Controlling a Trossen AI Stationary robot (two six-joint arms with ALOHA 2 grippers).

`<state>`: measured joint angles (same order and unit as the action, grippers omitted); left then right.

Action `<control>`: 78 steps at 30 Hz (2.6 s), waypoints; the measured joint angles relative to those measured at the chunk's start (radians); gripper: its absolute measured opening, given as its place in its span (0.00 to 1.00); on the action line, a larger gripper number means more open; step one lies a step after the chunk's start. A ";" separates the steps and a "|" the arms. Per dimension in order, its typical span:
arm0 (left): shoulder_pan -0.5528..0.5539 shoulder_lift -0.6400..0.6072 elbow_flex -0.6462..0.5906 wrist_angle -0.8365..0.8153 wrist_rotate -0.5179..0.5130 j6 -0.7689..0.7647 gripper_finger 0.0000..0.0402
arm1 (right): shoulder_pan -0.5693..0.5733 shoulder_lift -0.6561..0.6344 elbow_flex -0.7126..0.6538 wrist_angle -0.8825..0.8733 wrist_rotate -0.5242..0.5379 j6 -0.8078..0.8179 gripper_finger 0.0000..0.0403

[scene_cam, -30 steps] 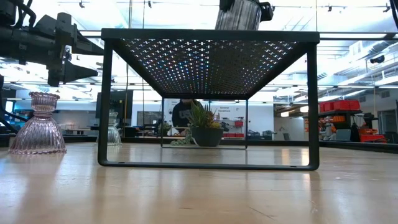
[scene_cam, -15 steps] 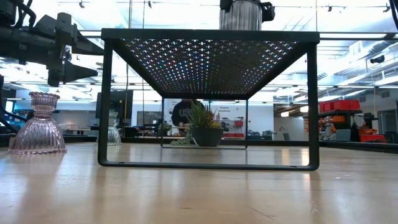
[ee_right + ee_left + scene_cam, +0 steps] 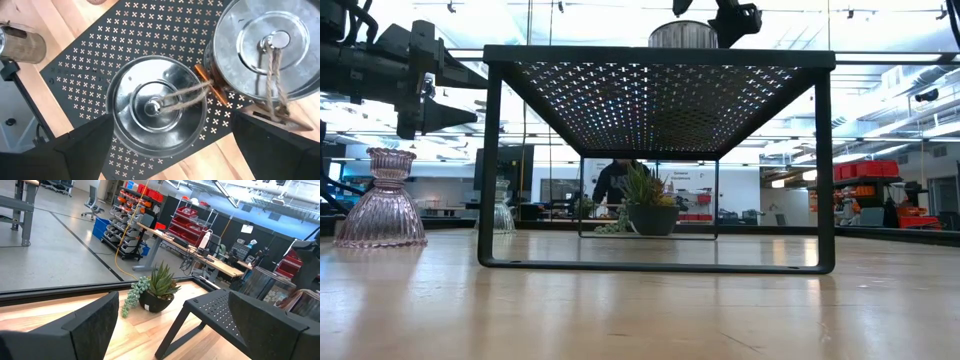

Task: Pick & Place candle stick holders
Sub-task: Put the scented candle can on the shelf aligned with the other scented candle cans

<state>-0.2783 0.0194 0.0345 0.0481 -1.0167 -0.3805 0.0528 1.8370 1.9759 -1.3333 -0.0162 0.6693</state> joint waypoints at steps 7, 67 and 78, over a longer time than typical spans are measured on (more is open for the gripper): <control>0.000 0.000 0.000 0.000 0.000 0.000 0.94 | -0.003 -0.001 0.000 -0.049 -0.002 -0.005 0.99; 0.000 0.000 0.000 0.000 0.000 0.000 0.94 | 0.019 -0.061 0.000 -0.005 -0.255 0.310 0.99; 0.000 0.000 0.000 0.006 0.000 0.000 0.94 | 0.019 -0.061 0.000 -0.005 -0.201 0.317 0.99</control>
<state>-0.2781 0.0196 0.0345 0.0541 -1.0168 -0.3803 0.0719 1.7763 1.9762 -1.3384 -0.2173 0.9863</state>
